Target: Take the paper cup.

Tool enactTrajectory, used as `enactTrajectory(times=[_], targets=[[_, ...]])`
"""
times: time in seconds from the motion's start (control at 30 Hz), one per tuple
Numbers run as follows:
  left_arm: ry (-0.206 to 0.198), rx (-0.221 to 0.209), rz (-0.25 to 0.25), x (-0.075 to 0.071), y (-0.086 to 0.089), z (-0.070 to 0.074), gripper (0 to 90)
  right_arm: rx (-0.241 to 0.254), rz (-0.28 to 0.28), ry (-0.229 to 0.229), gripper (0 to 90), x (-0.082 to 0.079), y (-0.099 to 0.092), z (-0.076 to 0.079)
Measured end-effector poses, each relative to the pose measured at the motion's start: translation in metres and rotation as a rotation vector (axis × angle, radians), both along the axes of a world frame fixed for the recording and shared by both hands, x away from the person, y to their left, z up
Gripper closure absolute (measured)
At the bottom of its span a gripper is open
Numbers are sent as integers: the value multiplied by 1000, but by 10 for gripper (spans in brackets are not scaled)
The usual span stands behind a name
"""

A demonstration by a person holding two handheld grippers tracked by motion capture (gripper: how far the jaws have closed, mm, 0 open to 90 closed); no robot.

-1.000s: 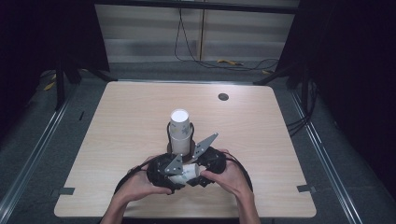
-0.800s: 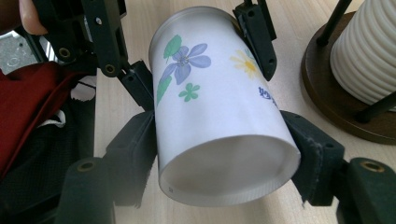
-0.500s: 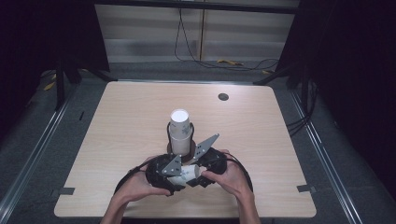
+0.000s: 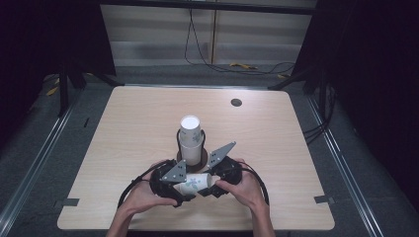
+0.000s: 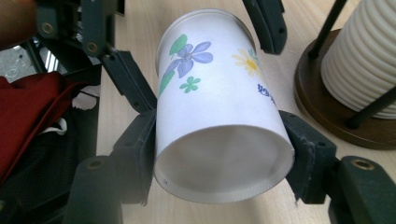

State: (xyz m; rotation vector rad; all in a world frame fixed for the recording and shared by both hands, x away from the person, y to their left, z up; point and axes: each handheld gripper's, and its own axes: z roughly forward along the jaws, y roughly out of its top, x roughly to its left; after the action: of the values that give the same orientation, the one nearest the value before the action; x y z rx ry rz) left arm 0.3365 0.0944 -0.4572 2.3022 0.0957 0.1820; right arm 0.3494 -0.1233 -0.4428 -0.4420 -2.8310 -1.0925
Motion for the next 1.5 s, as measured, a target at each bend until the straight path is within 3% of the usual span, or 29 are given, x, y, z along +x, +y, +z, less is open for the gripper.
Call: enactTrajectory(times=[0.13, 0.47, 0.5, 0.53, 0.57, 0.73, 0.8, 0.83, 0.93, 1.0, 1.13, 1.3, 1.5], targets=[[14, -51, -4, 1, 5, 0, 165, 3, -13, -3, 352, 0, -2, -1], [16, -160, 59, 1, 18, -1, 162, 35, -63, -20, 351, 1, -11, -2], [16, -201, 76, 1, 21, -2, 162, 44, -77, -22, 350, 1, -13, -3], [16, -201, 76, 1, 21, -2, 160, 50, -80, -20, 350, 1, -14, -3], [20, -237, 93, 1, 24, -2, 155, 51, -88, -17, 350, 1, -16, -4], [9, -265, 117, 0, 28, -3, 156, 67, -107, -21, 350, 0, -21, -8], [13, -288, 123, -1, 30, -4, 156, 89, -118, -22, 350, 0, -24, -8], [20, -325, 131, -2, 32, -6, 156, 112, -127, -33, 350, -1, -28, -9], [22, -346, 137, -1, 34, -7, 156, 132, -129, -40, 348, -1, -30, -9], [24, -391, 156, 0, 36, -9, 156, 180, -139, -51, 349, 0, -34, -9], [12, -412, 175, 0, 39, -9, 156, 204, -148, -54, 348, 0, -37, -12], [33, -449, 172, -2, 42, -13, 157, 261, -155, -55, 349, -1, -40, -19], [38, -450, 151, -4, 37, -16, 155, 307, -147, -59, 349, -1, -41, -21]])
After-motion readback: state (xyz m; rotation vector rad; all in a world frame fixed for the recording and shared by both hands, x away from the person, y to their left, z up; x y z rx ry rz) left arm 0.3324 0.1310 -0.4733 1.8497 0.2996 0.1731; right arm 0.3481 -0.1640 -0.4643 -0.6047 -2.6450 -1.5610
